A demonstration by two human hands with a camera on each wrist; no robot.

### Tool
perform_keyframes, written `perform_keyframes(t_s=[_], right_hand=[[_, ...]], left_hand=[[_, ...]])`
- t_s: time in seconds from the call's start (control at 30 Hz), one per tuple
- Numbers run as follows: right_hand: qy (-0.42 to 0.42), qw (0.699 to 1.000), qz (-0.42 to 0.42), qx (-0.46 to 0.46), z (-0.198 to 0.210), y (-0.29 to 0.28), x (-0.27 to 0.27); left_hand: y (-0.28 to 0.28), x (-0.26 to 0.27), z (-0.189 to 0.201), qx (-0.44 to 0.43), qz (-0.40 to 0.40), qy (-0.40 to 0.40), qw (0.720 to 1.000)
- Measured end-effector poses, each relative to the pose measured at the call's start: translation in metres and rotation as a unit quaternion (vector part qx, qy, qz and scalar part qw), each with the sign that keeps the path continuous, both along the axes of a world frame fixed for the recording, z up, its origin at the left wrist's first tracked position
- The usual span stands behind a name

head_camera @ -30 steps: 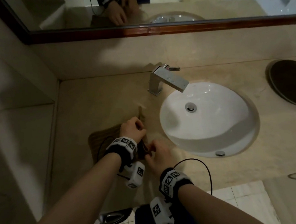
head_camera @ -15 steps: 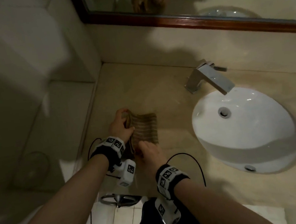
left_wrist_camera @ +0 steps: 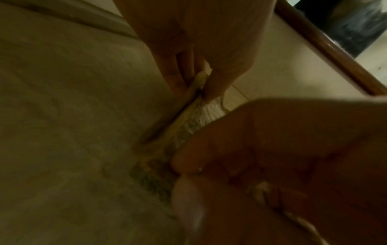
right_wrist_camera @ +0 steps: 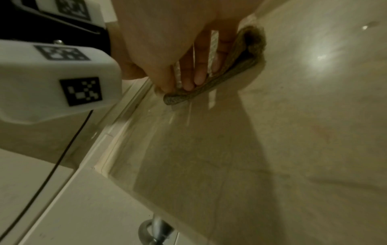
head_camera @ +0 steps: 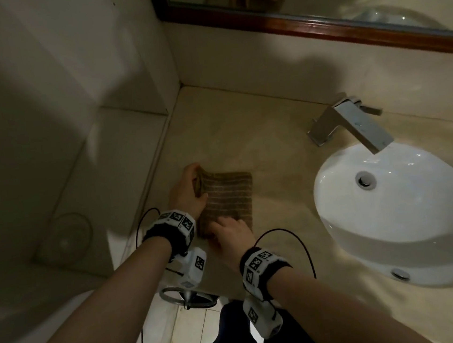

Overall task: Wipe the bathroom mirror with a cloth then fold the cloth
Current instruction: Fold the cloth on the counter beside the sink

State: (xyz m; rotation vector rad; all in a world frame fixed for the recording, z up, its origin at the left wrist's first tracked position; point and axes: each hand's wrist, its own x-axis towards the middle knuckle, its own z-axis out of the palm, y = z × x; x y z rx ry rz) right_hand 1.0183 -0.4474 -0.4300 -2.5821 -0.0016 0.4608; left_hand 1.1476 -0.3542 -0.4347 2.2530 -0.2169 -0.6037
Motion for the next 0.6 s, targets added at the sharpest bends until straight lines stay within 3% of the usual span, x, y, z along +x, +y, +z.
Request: perform_keyframes(t_s=[0.13,0.2,0.3,0.43,0.6], right_hand=[[0.007,0.999,0.047,-0.011,0.000,-0.001,-0.003],[-0.001,1.000,0.022,0.015,0.001,-0.008,-0.006],[-0.016,0.991,-0.122,0.047,0.008,-0.021,-0.013],[0.069,0.941,-0.325,0.070,0.017,-0.041,-0.021],[0.162,0.918,-0.358,0.044,0.007,-0.046,-0.020]], left_hand=[[-0.001,0.004,0.005,0.147,-0.056,-0.137,0.978],[-0.009,0.008,0.009,0.157,-0.085,-0.176,0.968],[-0.031,0.013,0.011,0.161,-0.172,-0.170,0.957],[-0.058,0.012,0.008,0.240,-0.283,-0.176,0.912],[-0.069,0.018,0.004,0.277,-0.306,-0.135,0.900]])
